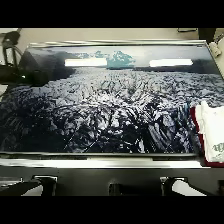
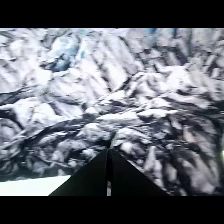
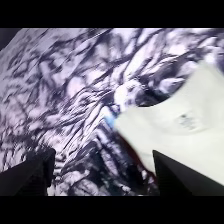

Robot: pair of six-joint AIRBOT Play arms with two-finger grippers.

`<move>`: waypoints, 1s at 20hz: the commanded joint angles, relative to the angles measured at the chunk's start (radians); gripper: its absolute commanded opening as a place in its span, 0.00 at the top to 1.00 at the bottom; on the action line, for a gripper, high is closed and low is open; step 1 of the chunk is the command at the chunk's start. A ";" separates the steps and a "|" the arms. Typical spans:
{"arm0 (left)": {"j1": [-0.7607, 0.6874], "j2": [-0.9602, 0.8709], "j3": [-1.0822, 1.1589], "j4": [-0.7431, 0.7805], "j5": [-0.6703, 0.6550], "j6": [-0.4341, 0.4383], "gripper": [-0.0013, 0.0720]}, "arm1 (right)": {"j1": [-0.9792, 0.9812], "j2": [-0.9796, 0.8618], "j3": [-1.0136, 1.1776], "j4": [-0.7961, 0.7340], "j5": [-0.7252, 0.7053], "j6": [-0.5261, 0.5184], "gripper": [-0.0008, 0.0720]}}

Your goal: Fold the clothes and pants, and hang the long-sleeved shirts on hangers.

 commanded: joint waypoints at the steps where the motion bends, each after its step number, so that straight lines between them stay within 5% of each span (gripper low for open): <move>1: -0.095 -0.065 0.000 0.394 -0.036 -0.142 0.84 | 0.344 -0.074 0.023 -0.160 0.158 0.069 0.01; 2: -0.093 -0.096 0.000 0.351 -0.073 -0.176 0.33 | 0.399 -0.113 0.023 -0.158 0.224 0.093 0.01; 3: -0.090 -0.137 -0.001 0.298 -0.148 -0.229 0.02 | 0.443 -0.160 0.023 -0.129 0.284 0.098 0.01; 5: -0.079 -0.214 -0.026 0.158 -0.266 -0.230 0.01 | 0.493 -0.239 0.023 -0.066 0.371 0.101 0.02; 7: -0.085 -0.202 -0.105 0.060 -0.184 -0.231 0.01 | 0.531 -0.263 0.022 -0.063 0.366 0.104 0.02; 10: -0.106 -0.146 -0.167 0.086 -0.027 -0.237 0.01 | 0.544 -0.258 0.022 -0.076 0.323 0.104 0.01; 20: -0.106 -0.147 -0.163 0.095 -0.026 -0.237 0.01 | 0.542 -0.258 0.022 -0.123 0.313 0.104 0.02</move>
